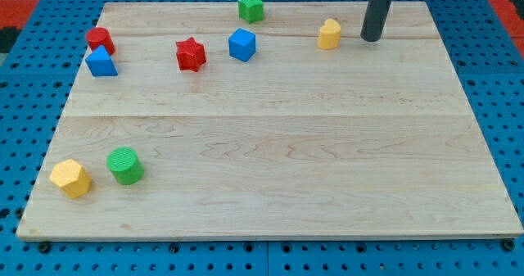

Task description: Place the yellow heart diagonal to the red star

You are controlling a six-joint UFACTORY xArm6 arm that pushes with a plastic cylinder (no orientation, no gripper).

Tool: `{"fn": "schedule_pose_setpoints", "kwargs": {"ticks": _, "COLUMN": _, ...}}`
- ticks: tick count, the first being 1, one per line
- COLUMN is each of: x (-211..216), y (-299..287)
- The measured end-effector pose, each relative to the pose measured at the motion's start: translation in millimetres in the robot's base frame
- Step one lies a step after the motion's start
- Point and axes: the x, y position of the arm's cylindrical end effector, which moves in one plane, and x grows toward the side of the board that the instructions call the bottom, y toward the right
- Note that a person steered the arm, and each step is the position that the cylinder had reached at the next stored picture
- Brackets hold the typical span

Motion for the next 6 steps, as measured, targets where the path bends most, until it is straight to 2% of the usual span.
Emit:
{"fn": "schedule_pose_setpoints", "kwargs": {"ticks": 1, "x": -25.0, "y": -35.2}}
{"fn": "schedule_pose_setpoints", "kwargs": {"ticks": 2, "x": -6.8, "y": -75.5}}
{"fn": "schedule_pose_setpoints", "kwargs": {"ticks": 3, "x": 51.1, "y": -114.5}}
{"fn": "schedule_pose_setpoints", "kwargs": {"ticks": 5, "x": 126.7, "y": -185.1}}
{"fn": "schedule_pose_setpoints", "kwargs": {"ticks": 6, "x": 149.3, "y": -183.6}}
